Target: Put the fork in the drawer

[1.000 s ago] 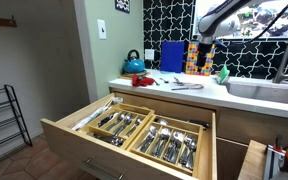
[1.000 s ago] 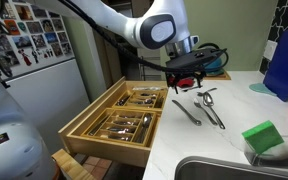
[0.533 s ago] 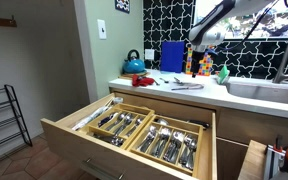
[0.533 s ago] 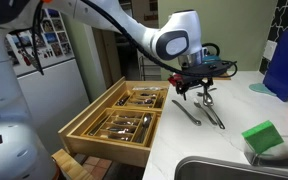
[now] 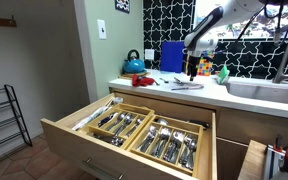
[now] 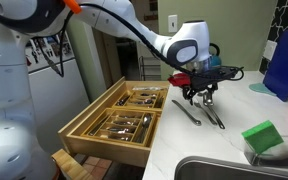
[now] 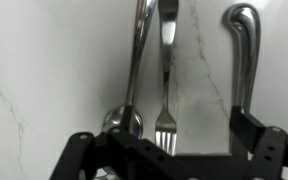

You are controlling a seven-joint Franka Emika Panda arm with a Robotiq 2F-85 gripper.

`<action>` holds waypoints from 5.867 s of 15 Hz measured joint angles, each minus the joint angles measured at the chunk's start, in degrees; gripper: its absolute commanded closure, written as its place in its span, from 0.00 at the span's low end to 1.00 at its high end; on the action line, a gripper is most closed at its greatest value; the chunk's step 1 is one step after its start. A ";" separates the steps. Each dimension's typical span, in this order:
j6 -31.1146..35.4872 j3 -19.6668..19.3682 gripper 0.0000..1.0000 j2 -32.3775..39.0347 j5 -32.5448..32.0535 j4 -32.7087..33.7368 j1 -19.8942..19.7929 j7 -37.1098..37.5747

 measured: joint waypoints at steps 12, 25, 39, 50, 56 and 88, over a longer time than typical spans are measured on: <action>-0.85 4.42 0.59 6.45 0.00 5.48 -3.79 -3.82; -7.87 4.75 0.92 6.99 -1.35 8.85 -4.25 -3.12; -32.97 9.25 0.96 -10.52 -2.79 9.62 7.90 34.39; -37.17 11.97 0.97 -11.10 -2.05 10.97 12.30 71.54; -37.07 12.05 0.96 -13.79 -2.12 9.59 12.94 89.46; -34.17 16.80 0.98 -8.66 -7.23 -0.30 19.30 121.38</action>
